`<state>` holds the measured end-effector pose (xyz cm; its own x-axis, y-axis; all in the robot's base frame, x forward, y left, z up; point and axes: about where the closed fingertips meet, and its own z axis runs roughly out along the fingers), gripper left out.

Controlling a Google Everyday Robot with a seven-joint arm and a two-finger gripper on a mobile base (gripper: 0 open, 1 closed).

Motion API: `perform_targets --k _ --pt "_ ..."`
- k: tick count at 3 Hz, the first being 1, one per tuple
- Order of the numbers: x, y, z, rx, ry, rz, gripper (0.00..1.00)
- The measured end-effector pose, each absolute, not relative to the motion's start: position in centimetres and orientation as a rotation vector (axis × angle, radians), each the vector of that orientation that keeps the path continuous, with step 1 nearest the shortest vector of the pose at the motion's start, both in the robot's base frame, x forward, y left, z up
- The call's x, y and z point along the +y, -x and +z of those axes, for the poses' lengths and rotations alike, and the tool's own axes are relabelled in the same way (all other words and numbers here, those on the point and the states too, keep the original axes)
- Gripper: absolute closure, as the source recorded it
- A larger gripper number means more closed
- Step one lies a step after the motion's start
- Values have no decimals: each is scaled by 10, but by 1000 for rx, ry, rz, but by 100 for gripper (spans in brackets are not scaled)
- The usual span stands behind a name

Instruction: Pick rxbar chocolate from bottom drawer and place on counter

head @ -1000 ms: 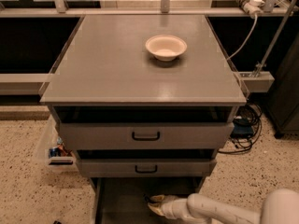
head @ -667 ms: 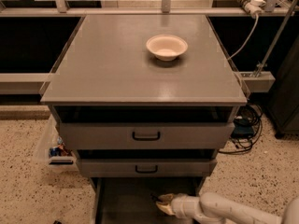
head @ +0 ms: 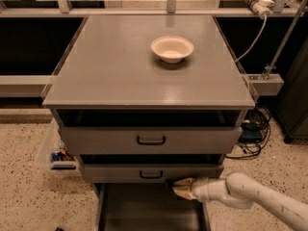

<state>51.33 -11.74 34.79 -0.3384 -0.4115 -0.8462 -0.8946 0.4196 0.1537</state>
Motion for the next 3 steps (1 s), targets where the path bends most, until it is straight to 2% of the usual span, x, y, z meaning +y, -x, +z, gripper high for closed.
perform_targets --k 1,3 --pt "-113 -510 361 1879 1134 885 100" --pt "-109 -500 368 1869 1152 890 100"
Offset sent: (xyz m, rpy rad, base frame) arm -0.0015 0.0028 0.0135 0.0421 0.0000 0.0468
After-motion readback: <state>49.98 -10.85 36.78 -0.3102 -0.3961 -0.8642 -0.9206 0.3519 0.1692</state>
